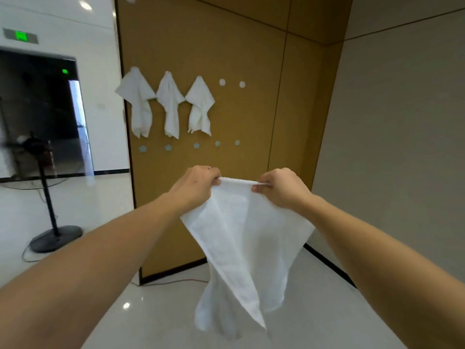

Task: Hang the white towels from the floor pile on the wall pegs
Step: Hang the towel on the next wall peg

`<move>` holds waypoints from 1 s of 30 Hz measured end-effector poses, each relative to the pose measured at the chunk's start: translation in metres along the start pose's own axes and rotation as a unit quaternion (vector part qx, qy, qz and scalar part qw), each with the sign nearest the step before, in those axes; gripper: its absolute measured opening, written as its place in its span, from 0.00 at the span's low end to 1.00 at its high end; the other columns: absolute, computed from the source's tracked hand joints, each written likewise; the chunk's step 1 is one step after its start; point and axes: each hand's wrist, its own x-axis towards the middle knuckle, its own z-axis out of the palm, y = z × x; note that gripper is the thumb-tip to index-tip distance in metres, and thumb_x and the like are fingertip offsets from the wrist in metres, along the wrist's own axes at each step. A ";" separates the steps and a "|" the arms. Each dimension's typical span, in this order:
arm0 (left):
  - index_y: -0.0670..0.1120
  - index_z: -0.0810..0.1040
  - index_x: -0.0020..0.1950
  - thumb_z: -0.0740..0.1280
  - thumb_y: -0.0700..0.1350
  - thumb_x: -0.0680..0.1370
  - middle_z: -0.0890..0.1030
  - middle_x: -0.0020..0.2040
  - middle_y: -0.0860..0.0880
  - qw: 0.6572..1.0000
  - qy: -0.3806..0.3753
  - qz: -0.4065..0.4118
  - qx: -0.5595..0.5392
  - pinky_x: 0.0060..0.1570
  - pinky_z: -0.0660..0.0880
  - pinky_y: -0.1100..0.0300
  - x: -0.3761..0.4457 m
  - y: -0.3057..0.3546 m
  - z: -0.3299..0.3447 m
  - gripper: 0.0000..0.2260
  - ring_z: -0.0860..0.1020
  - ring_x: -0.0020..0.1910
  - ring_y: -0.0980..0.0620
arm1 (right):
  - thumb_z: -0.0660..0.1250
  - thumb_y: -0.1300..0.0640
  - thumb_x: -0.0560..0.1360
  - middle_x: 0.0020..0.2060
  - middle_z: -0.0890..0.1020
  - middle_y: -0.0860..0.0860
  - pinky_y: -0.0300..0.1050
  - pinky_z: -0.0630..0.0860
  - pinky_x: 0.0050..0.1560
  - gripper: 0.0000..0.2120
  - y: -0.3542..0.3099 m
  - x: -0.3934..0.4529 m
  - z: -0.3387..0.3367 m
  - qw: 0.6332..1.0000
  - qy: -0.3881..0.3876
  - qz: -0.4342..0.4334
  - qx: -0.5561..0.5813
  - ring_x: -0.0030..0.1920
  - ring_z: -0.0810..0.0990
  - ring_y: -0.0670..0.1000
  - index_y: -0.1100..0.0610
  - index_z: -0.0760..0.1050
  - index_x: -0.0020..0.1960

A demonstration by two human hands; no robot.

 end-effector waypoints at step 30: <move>0.47 0.74 0.44 0.60 0.45 0.83 0.77 0.40 0.47 0.998 0.036 -0.029 0.046 0.41 0.74 0.53 0.464 -0.291 0.239 0.09 0.76 0.39 0.49 | 0.66 0.40 0.77 0.36 0.80 0.46 0.44 0.72 0.34 0.14 0.221 0.578 0.121 0.998 0.024 -0.053 0.008 0.38 0.78 0.50 0.49 0.81 0.45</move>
